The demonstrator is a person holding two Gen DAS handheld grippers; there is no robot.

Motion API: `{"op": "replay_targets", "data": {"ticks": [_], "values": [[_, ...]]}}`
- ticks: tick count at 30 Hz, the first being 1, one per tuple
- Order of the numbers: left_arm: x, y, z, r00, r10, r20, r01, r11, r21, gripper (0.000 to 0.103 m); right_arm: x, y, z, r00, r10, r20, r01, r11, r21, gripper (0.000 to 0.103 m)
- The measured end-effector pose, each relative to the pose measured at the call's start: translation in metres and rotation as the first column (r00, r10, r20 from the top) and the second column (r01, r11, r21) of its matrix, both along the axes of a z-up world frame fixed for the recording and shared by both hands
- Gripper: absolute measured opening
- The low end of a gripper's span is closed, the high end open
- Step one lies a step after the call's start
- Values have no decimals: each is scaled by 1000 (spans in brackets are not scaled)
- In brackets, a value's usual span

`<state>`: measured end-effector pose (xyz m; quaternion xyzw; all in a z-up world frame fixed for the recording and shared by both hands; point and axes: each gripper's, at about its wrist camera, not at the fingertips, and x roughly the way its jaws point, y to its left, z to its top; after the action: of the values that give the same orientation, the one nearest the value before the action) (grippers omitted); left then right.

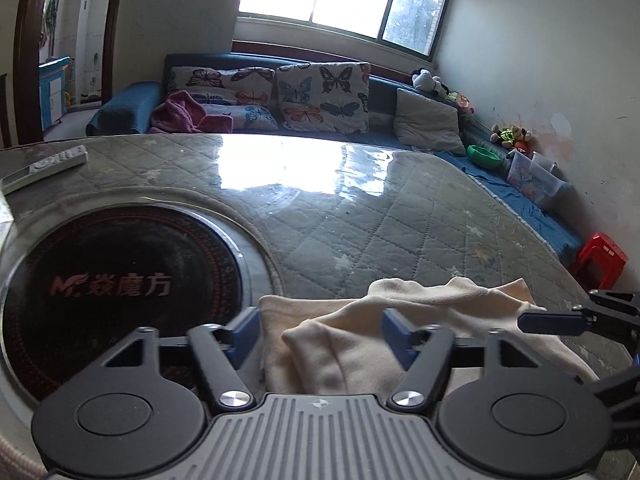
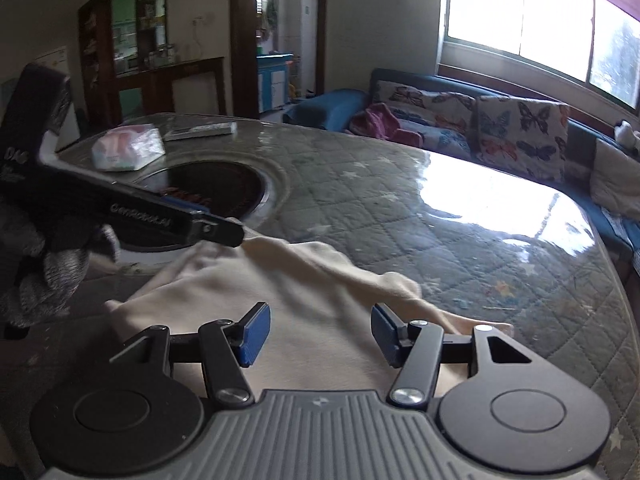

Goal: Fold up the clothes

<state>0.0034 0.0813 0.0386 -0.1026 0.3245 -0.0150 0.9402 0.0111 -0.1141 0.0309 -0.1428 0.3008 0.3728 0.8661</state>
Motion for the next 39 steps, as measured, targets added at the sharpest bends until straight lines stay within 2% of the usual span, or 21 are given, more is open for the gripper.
{"op": "replay_targets", "data": {"ticks": [2,4,6,11,16,23,30,35,37,39], "values": [[-8,2,2,1000,18,14,-18,1000,12,91,-8,3,1,1000,21,7,-21,1000,-3,60],[-16,4,4,999,32,30,-32,999,24,93,-20,8,2,999,49,13,-49,999,-5,64],[-24,7,7,998,52,47,-53,998,24,103,-28,12,3,997,73,20,-73,997,-15,64],[-41,20,11,993,95,68,-96,995,4,103,-49,25,0,989,140,52,-137,989,-58,67],[-53,34,9,989,147,29,-146,989,-22,103,-73,46,-6,965,238,108,-224,966,-130,67],[-64,43,3,981,192,-14,-193,978,-74,103,-86,70,-12,944,301,135,-275,944,-180,67],[-72,47,-1,979,198,-38,-202,960,-193,103,-98,93,-25,913,371,170,-322,910,-260,56],[-70,51,-5,978,198,-68,-209,929,-306,102,-100,107,-38,897,391,205,-316,893,-319,47],[-68,51,-8,977,198,-80,-214,917,-338,102,-98,108,-38,900,381,211,-305,898,-318,33],[-66,51,-10,976,198,-92,-219,904,-368,102,-93,106,-36,912,361,196,-296,908,-295,25]]}}
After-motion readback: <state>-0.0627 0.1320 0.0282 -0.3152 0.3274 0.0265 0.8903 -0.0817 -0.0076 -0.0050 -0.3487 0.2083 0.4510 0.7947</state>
